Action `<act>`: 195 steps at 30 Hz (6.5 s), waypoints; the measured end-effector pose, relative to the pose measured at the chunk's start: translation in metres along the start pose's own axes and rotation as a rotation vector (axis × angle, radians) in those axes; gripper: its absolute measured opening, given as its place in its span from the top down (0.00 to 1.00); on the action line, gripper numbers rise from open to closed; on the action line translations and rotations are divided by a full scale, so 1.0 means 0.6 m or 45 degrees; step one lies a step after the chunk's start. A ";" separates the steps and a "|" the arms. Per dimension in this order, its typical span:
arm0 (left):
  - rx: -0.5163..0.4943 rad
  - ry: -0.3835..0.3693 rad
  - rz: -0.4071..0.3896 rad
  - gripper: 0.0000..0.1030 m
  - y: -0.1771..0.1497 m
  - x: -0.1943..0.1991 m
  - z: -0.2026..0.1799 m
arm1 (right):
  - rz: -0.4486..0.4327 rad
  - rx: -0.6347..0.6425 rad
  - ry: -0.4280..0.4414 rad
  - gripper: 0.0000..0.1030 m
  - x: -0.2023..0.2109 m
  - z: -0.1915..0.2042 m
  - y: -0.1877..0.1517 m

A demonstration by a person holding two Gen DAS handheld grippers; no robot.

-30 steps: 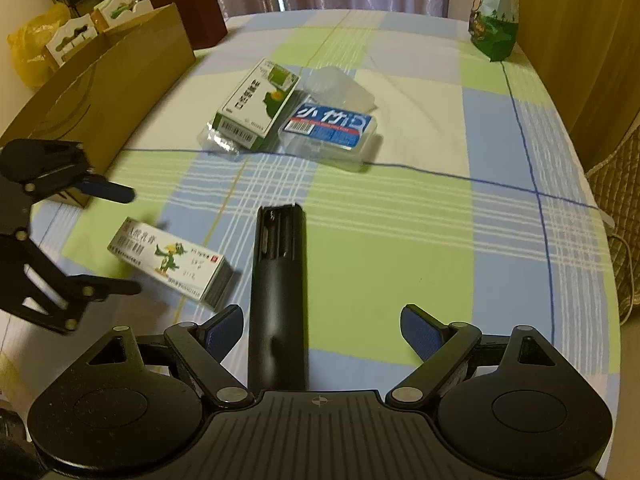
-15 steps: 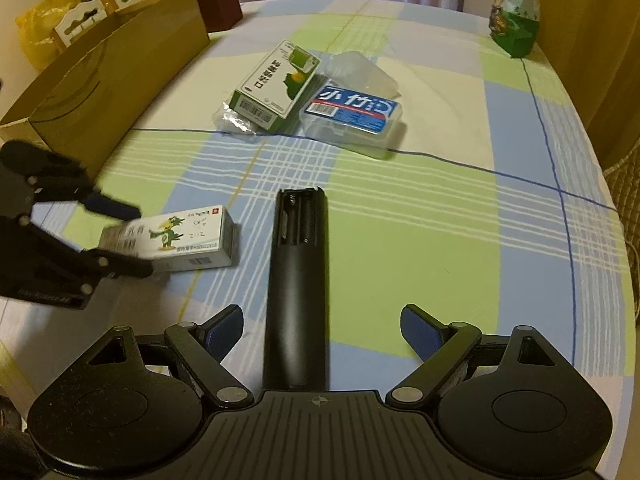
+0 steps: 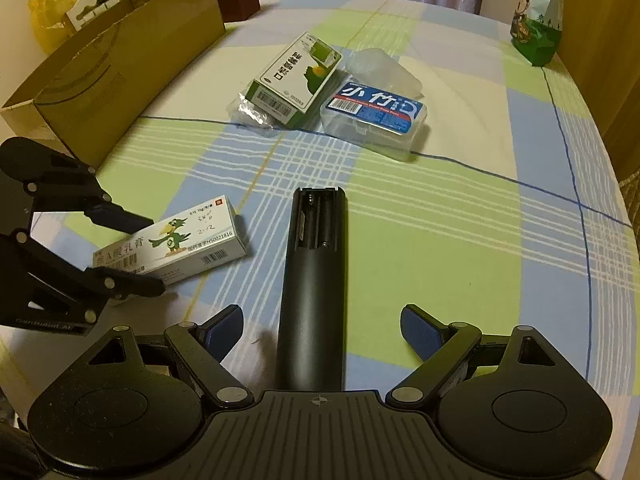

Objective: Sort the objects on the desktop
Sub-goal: 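Grasp the white-green ointment box with the left tool while the right tool grasps the black remote, then lift the ointment box and black remote and carry them over the cardboard box, then open the left tool to drop the ointment box while the right tool drops the remote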

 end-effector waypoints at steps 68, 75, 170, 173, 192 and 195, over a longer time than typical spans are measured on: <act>0.219 0.180 -0.194 0.68 0.023 0.094 0.082 | -0.152 0.161 -0.055 0.64 0.025 0.051 0.095; 0.243 0.222 -0.256 0.68 0.038 0.126 0.104 | -0.183 0.228 -0.033 0.64 0.037 0.079 0.130; 0.729 0.636 -0.184 0.68 -0.168 0.185 0.570 | -0.169 0.591 0.328 0.64 -0.241 0.496 0.500; 0.728 0.635 -0.185 0.68 -0.167 0.186 0.568 | -0.187 0.576 0.330 0.63 -0.231 0.492 0.505; 0.698 0.636 -0.200 0.68 -0.149 0.204 0.540 | -0.269 0.500 0.312 0.63 -0.164 0.449 0.491; 0.691 0.640 -0.211 0.68 -0.143 0.212 0.534 | -0.303 0.465 0.313 0.63 -0.141 0.433 0.488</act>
Point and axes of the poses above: each gripper's, at about its wrist camera, not at the fingertips, and x roughly against the way its jaws point, z to its left, y to its top, the point moved 10 cm from there along -x, roughly the way its jaws point, and after that the axes turned 6 degrees about y, right-handed, at the moved point
